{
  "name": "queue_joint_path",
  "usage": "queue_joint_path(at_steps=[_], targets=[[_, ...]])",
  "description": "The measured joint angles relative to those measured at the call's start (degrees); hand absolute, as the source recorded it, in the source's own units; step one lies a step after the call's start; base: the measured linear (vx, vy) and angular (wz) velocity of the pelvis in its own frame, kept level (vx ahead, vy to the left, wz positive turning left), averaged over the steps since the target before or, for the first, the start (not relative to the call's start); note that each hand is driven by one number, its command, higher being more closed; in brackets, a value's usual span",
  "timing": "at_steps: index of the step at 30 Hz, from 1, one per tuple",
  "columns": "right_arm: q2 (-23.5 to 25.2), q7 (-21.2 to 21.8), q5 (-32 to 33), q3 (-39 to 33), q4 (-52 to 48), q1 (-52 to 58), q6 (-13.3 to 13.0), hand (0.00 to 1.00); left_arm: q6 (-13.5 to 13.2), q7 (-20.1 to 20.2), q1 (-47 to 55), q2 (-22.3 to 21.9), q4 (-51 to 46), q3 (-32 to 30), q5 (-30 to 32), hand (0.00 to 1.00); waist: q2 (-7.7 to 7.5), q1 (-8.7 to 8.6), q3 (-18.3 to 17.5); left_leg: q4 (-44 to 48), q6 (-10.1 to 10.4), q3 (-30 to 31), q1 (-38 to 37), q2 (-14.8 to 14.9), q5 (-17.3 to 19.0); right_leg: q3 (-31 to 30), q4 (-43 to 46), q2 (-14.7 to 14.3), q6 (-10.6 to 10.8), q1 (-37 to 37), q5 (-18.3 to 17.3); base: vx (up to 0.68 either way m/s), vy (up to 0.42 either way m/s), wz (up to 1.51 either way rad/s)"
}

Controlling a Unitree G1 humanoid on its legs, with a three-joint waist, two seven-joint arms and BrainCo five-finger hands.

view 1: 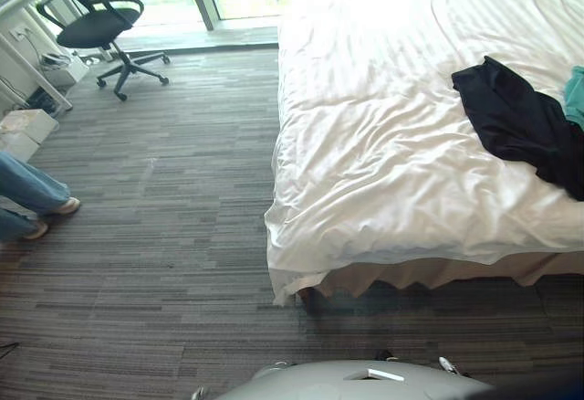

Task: Tidy the bed and pick cloth on bed and put in laundry

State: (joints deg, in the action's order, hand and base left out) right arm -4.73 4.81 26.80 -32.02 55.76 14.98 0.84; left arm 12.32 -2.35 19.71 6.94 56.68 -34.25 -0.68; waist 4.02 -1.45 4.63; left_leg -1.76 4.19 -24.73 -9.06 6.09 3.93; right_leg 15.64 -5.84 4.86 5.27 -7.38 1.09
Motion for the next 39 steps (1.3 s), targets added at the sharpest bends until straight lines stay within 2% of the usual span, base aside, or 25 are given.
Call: queue_joint_path(at_steps=[1, 4, 5, 7, 9, 10, 13, 15, 18, 21, 22, 24, 26, 29, 31, 34, 36, 38, 39], targets=[[0.0, -3.0, 2.3, -1.5, -0.8, -0.2, -0.2, 0.0, -1.7, 0.5, 0.2, -0.1, 0.2, -0.7, -0.9, 0.0, 0.04, 0.92, -0.3, -0.3, 0.4, 0.0, 0.0, 0.0, 0.2, 0.0, 0.0, 0.0, -0.2, 0.0, -0.1, -0.12, -0.023, -0.03], [0.0, -7.4, 3.4, -4.9, -2.6, -2.8, -1.9, 0.0, -6.4, 2.2, -0.5, -1.4, 0.2, -0.6, -3.2, 0.0, 0.03, 1.02, -0.3, -1.2, 0.2, 0.0, 0.1, -0.1, 0.0, 0.4, 0.0, 0.1, -0.3, 0.2, -0.1, -0.11, -0.02, -0.03], [0.0, -9.2, 3.4, -5.6, -5.3, -3.6, -3.8, 1.0, -9.1, 2.6, -0.5, -2.5, -0.5, 0.2, -5.5, 0.0, -0.02, 0.95, -0.3, -1.5, 0.3, 0.1, 0.1, -0.2, -0.1, 0.6, 0.0, 0.2, -0.2, 0.4, -0.2, -0.07, -0.007, -0.05], [-0.2, -11.8, 2.9, -5.7, -10.7, -4.1, -5.7, 1.0, -11.9, 2.9, -1.2, -3.6, -2.0, 2.6, -7.5, 0.0, -0.18, 0.96, -0.4, -2.0, 0.4, 0.3, 0.1, -0.3, -0.2, 0.6, 0.0, 0.3, -0.2, 0.7, -0.2, -0.05, -0.003, -0.04], [-1.4, -14.9, -1.2, -5.2, -22.8, -5.9, -7.8, 1.0, -15.2, 3.8, -1.7, -4.3, -6.1, 9.2, -11.2, 0.0, -0.6, 0.93, -0.6, -2.2, 0.4, 1.2, 0.4, -0.3, -0.3, 1.0, 0.0, 0.2, -0.1, 1.0, -0.2, 0.0, 0.0, 0.0], [-2.3, -15.3, -2.4, -4.7, -25.8, -6.7, -8.2, 1.0, -15.9, 3.9, -1.8, -4.3, -7.4, 11.0, -12.2, 0.0, -0.77, 0.93, -0.7, -2.2, 0.4, 1.9, 0.5, -0.3, -0.4, 1.1, 0.0, 0.1, -0.1, 1.0, -0.3, 0.03, -0.019, 0.05], [-9.9, -13.8, -7.2, 0.9, -35.0, -12.4, -9.0, 1.0, -18.2, 5.0, -2.7, -4.2, -11.2, 17.3, -14.1, 0.0, -1.94, 0.87, -1.2, -2.4, 0.1, 3.6, 1.1, -0.4, -1.8, 2.8, 0.1, 0.0, 0.2, 1.2, 0.0, 0.09, -0.025, 0.26], [-15.8, -9.2, -9.2, 9.3, -35.9, -20.5, -9.3, 1.0, -18.3, 5.0, -3.3, -4.1, -11.8, 21.3, -14.5, 0.0, -2.77, 0.99, -1.3, -3.3, -0.1, 4.6, 1.1, -0.4, -2.8, 3.7, 0.3, -0.2, 0.0, 0.9, 0.2, 0.11, -0.018, 0.21], [-19.2, -3.3, -9.1, 19.6, -35.3, -29.5, -9.4, 1.0, -18.2, 5.0, -3.8, -4.0, -11.7, 24.5, -14.6, 0.0, -3.93, 2.02, -1.0, -3.5, -0.1, 5.3, 1.4, -0.6, -3.3, 4.5, 0.3, -0.3, 0.0, 0.8, 0.2, 0.08, -0.006, 0.19], [-19.5, 3.8, -8.8, 28.2, -30.9, -39.7, -9.3, 1.0, -18.0, 5.0, -4.7, -3.9, -11.8, 27.6, -16.2, 0.0, -4.35, 3.25, -0.9, -3.5, -0.4, 8.3, 1.4, -1.2, -3.9, 7.5, 0.4, 0.2, -0.1, -1.0, 0.2, 0.05, -0.005, 0.52], [-19.4, 7.2, -7.4, 31.8, -28.0, -43.9, -9.2, 1.0, -18.0, 5.0, -4.8, -4.0, -11.8, 28.1, -16.3, 0.0, -4.41, 4.67, -0.8, -3.5, -0.4, 9.1, 1.1, -1.2, -4.0, 8.4, 0.4, 0.3, -0.1, -1.8, 0.2, 0.03, 0.0, 0.44], [-19.2, 9.8, -6.1, 34.8, -25.6, -47.4, -9.0, 1.0, -18.0, 4.9, -4.7, -3.8, -11.8, 28.8, -16.3, 0.0, -4.42, 5.74, -0.7, -3.5, -0.4, 9.9, 1.2, -1.3, -4.1, 9.0, 0.4, 0.4, -0.1, -2.2, 0.2, 0.02, -0.002, 0.35], [-17.1, 14.7, -2.1, 38.7, -22.4, -52.8, -7.9, 1.0, -17.9, 5.0, -4.6, -3.5, -12.0, 29.5, -18.2, 0.0, -4.76, 7.67, 0.3, -3.4, -0.5, 11.5, 1.1, -1.5, -4.1, 10.7, 0.4, 0.9, -0.1, -3.3, 0.2, -0.01, 0.022, 0.44], [-13.9, 18.2, 0.8, 43.9, -20.5, -58.7, -7.1, 1.0, -17.9, 5.2, -5.4, -2.9, -12.5, 29.1, -19.7, 0.0, -5.17, 9.98, 3.2, -2.4, -0.9, 13.1, 2.3, -2.1, -4.4, 12.4, 0.4, 1.6, -0.1, -3.5, 0.2, -0.07, 0.008, 0.31], [-11.6, 18.9, 1.2, 46.7, -19.4, -63.4, -6.8, 1.0, -17.8, 6.0, -7.1, -2.0, -12.7, 28.7, -21.2, 0.0, -5.41, 11.66, 7.6, 0.2, -1.0, 14.5, 5.4, -2.1, -4.4, 13.4, 3.6, 2.5, -0.6, -1.1, -1.3, -0.12, 0.005, 0.31], [-9.5, 18.0, 1.1, 47.0, -16.0, -70.7, -6.9, 1.0, -17.8, 7.3, -10.3, -0.8, -13.3, 28.4, -21.4, 0.0, -5.62, 13.26, 15.1, 3.5, -1.0, 16.4, 11.1, -1.8, -4.4, 15.1, 12.1, 4.4, -1.0, 5.3, -5.5, -0.17, 0.016, 0.44], [-9.5, 15.9, 1.1, 47.1, -11.4, -77.3, -6.9, 1.0, -17.8, 8.6, -13.2, -0.5, -14.4, 28.5, -22.8, 0.0, -5.67, 15.37, 21.1, 5.9, -1.3, 17.7, 16.6, -1.4, -4.7, 15.5, 18.1, 5.6, -2.0, 11.5, -7.4, -0.23, 0.024, 0.28], [-9.7, 14.8, 1.1, 47.4, -8.1, -78.6, -6.8, 1.0, -17.7, 8.9, -14.3, -0.5, -14.7, 29.1, -23.5, 0.0, -5.27, 17.04, 22.6, 7.9, -1.4, 18.2, 20.8, -1.6, -4.7, 15.5, 21.3, 6.7, -2.4, 15.8, -8.2, -0.14, 0.02, 0.22], [-10.0, 14.1, 1.1, 47.3, -6.1, -78.7, -6.7, 1.0, -17.8, 9.0, -15.0, -0.6, -14.7, 30.3, -23.6, 0.0, -4.6, 17.33, 23.0, 9.1, -1.7, 18.8, 23.6, -2.3, -4.9, 16.0, 24.1, 8.2, -2.4, 18.6, -9.3, -0.1, 0.019, 0.31]])
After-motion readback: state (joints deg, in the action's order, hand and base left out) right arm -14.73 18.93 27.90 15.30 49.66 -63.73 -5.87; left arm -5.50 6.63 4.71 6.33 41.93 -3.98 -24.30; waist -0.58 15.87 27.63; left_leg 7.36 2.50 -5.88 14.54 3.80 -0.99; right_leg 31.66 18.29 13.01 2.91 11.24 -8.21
